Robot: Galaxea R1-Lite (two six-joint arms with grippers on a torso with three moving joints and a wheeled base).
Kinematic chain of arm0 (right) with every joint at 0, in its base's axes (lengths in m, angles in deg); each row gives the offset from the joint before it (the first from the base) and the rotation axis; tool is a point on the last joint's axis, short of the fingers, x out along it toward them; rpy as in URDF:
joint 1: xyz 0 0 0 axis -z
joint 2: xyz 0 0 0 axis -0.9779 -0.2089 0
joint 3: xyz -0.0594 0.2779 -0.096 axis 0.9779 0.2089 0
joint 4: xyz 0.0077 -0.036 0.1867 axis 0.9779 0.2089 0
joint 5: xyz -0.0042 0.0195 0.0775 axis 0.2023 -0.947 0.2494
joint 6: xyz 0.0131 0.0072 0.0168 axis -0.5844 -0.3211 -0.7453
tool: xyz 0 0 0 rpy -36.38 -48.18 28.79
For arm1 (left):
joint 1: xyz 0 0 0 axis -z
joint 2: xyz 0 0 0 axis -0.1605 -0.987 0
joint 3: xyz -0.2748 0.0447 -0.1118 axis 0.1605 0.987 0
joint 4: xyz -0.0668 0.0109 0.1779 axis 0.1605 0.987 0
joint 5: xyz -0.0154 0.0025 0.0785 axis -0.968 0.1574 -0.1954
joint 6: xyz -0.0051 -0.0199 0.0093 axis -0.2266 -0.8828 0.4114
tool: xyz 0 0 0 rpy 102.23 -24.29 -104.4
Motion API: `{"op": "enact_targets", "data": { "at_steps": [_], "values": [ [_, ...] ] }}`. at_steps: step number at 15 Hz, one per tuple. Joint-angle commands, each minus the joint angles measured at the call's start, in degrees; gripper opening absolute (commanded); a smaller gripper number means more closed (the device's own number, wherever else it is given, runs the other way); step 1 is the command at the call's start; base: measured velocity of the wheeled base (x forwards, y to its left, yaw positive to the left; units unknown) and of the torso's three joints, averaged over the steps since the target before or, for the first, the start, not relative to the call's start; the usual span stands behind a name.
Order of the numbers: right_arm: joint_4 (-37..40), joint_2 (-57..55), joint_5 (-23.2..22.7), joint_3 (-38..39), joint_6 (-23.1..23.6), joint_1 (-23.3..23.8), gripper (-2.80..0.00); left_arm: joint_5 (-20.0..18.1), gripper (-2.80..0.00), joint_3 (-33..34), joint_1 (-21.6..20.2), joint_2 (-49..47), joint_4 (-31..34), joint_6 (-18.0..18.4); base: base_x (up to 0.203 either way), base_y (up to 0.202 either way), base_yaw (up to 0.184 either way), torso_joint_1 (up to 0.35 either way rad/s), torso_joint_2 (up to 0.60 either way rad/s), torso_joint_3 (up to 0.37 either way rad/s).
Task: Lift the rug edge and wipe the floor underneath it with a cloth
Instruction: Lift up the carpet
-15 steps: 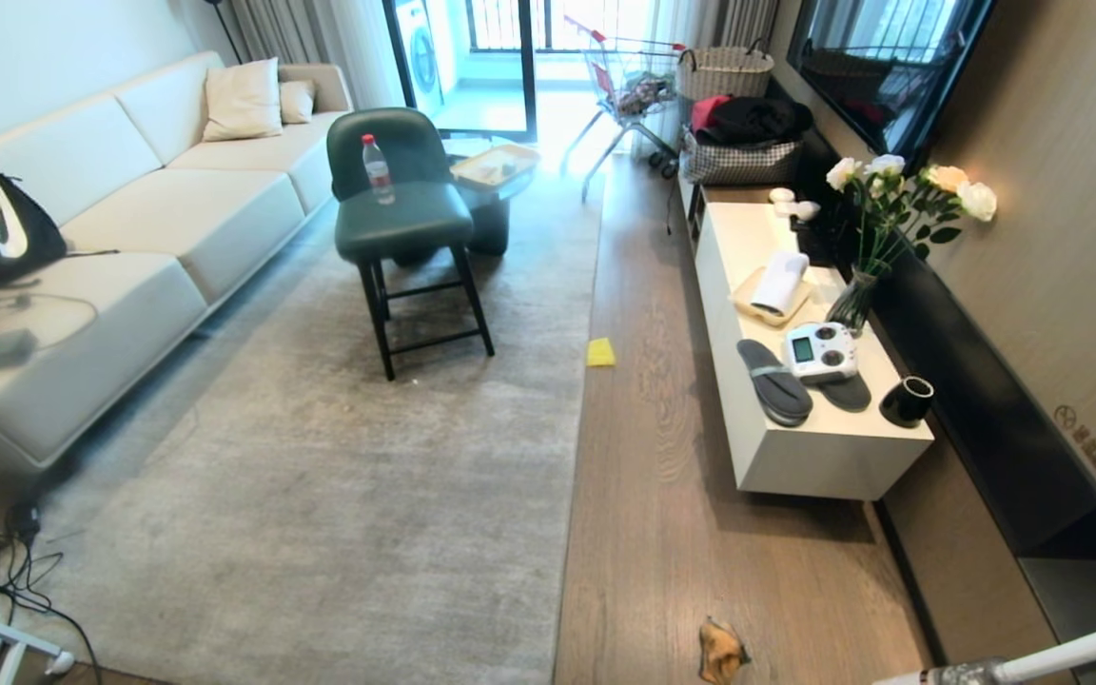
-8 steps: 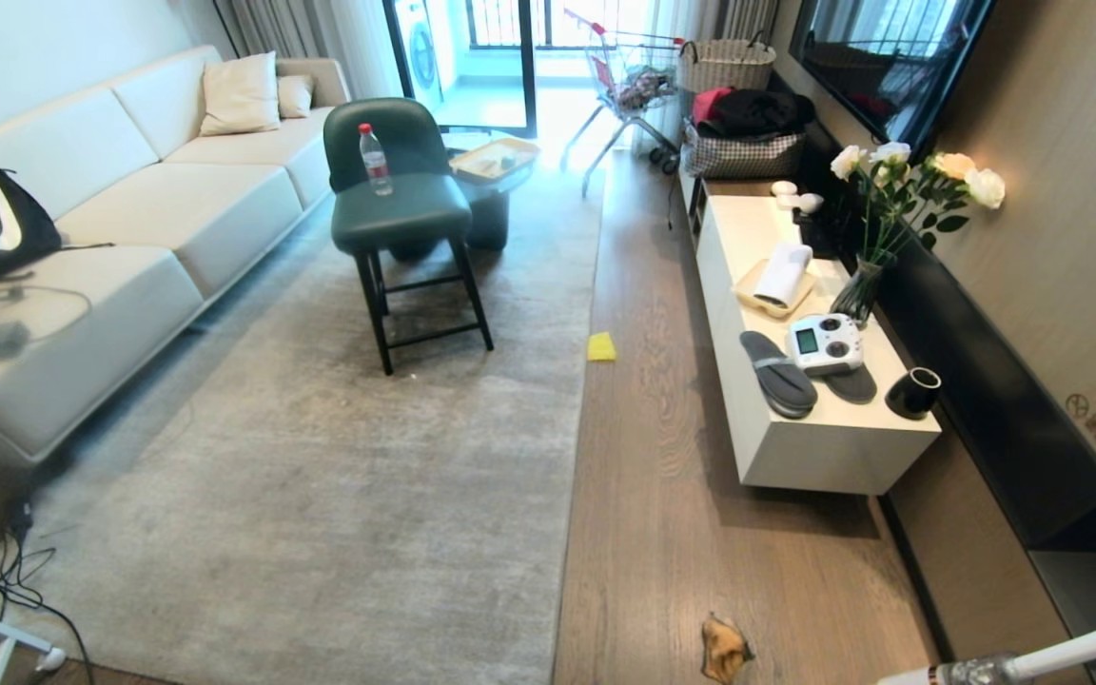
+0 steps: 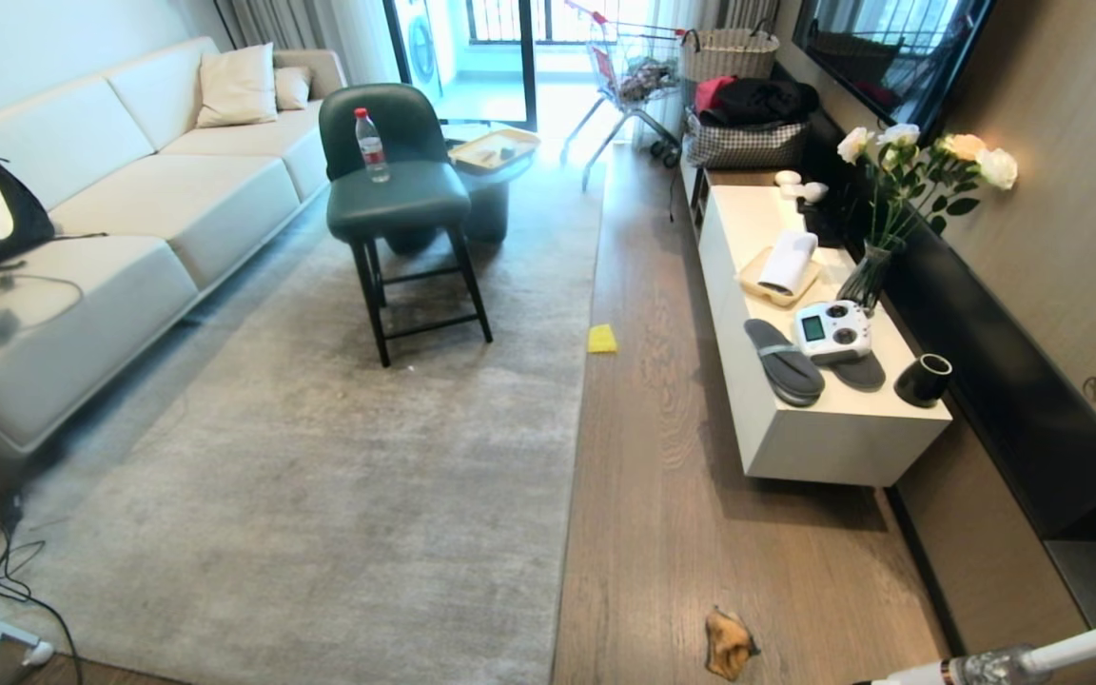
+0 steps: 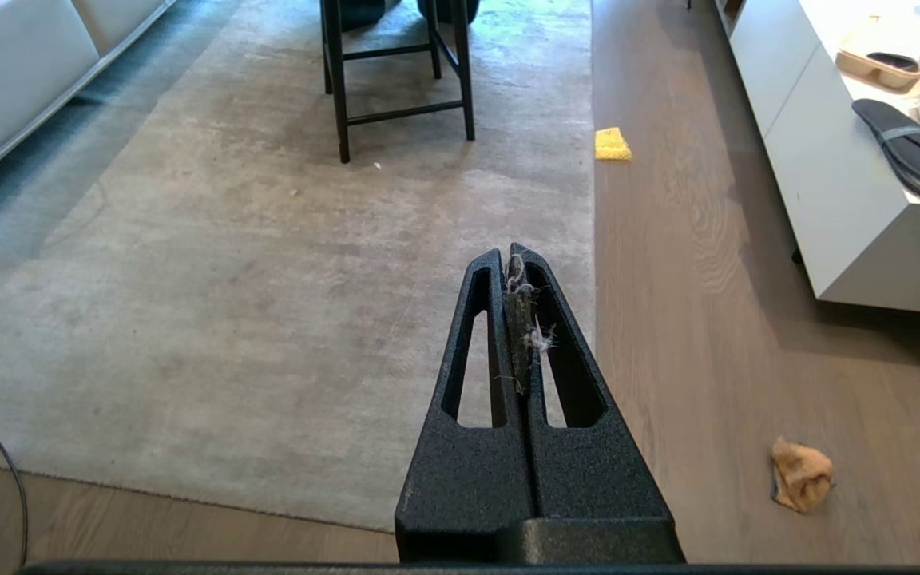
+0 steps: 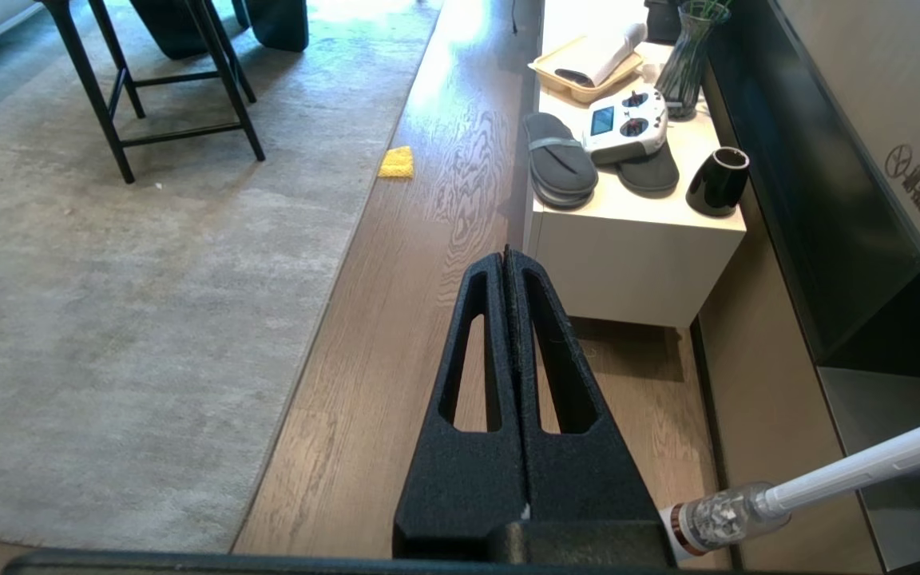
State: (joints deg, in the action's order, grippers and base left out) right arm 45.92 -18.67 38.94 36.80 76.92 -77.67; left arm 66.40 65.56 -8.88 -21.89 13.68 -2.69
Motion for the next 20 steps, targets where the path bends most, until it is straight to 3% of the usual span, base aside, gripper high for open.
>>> {"op": "enact_targets", "data": {
  "at_steps": [1, 20],
  "values": [
    [0.06, -0.09, 0.04, 0.00, 0.04, 0.00, -2.80, 0.02, -2.80, 0.02, 0.00, 0.00, 0.02, -0.06, 0.000, 0.000, 0.000, -0.148, 0.39, 0.242],
    [0.06, -0.09, 0.22, 0.00, -0.73, 0.00, -2.80, 0.02, -2.80, 0.02, 0.00, 0.00, 0.02, -0.06, 0.000, 0.000, 0.000, -0.150, 0.50, 0.355]
  ]
}}
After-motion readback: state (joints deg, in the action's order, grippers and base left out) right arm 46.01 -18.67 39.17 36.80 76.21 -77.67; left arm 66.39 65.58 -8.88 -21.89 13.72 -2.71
